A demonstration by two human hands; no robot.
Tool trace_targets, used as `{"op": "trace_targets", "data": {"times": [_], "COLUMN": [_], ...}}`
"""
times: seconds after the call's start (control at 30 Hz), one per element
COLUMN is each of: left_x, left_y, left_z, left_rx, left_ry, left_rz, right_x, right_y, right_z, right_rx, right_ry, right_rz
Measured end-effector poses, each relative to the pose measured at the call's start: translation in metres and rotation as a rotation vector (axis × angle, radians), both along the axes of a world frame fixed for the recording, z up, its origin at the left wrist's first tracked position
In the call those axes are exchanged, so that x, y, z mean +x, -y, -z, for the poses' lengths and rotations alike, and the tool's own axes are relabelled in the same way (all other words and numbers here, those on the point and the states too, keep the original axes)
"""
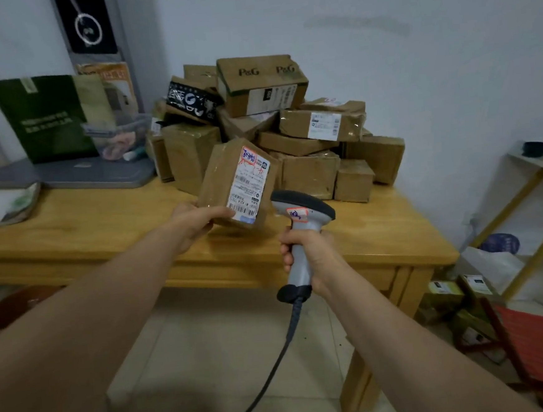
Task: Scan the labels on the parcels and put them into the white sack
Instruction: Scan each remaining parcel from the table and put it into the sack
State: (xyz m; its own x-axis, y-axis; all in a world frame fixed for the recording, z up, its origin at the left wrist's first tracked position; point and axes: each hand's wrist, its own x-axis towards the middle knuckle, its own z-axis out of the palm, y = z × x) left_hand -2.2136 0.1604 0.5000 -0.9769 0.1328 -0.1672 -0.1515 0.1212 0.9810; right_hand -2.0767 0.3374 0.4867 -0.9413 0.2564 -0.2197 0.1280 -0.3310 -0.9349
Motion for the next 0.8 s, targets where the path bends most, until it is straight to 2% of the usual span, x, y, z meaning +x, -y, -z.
{"op": "trace_targets", "data": {"times": [0.23,0.8], "left_x": [0.017,0.040], "left_y": [0.077,0.126], "left_z": [-0.007,-0.015], "left_rx": [0.041,0.069], "left_ry": [-0.051,-0.100], "left_rz": [-0.132,-0.229], "right_x": [0.009,0.020], "right_y": [0.067,0.109], "right_z": [-0.014,-0.040], "right_rx": [0.218,0.274], "right_ry": [-0.009,-0.061], "right_rz": [-0.179,-0.243]}}
